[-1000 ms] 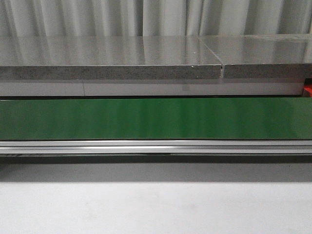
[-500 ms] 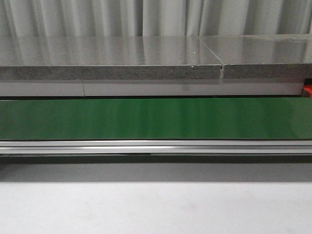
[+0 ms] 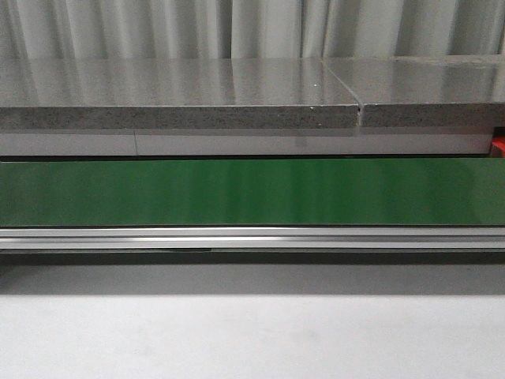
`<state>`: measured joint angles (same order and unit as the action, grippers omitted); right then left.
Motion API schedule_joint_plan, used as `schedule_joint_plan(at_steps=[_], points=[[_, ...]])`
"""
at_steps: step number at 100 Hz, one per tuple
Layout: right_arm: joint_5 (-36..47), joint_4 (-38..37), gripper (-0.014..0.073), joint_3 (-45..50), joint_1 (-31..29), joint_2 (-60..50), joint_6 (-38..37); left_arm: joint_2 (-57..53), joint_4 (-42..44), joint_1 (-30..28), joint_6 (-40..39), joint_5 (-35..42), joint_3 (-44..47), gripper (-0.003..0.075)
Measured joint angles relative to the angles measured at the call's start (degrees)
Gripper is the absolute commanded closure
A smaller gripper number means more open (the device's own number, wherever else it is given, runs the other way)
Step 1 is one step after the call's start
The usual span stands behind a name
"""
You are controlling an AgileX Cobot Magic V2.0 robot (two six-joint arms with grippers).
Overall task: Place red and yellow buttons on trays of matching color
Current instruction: 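Raise the right gripper away from the trays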
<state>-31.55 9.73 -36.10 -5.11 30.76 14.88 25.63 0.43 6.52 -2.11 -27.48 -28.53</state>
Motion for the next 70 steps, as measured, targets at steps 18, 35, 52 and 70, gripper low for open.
schedule_joint_plan(at_steps=[18,35,52,70], points=[[0.0,0.0,0.0662,0.0,0.0,0.0,0.0,0.0,0.0,0.0,0.0,0.0,0.0,0.0739],[0.0,0.0,0.0662,0.0,0.0,0.0,0.0,0.0,0.0,0.0,0.0,0.0,0.0,0.0739],[0.0,0.0,0.0662,0.0,0.0,0.0,0.0,0.0,-0.1,0.0,0.0,0.1,0.0,0.0734],[0.0,0.0,0.0662,0.0,0.0,0.0,0.0,0.0,-0.4,0.0,0.0,0.1,0.0,0.0512]])
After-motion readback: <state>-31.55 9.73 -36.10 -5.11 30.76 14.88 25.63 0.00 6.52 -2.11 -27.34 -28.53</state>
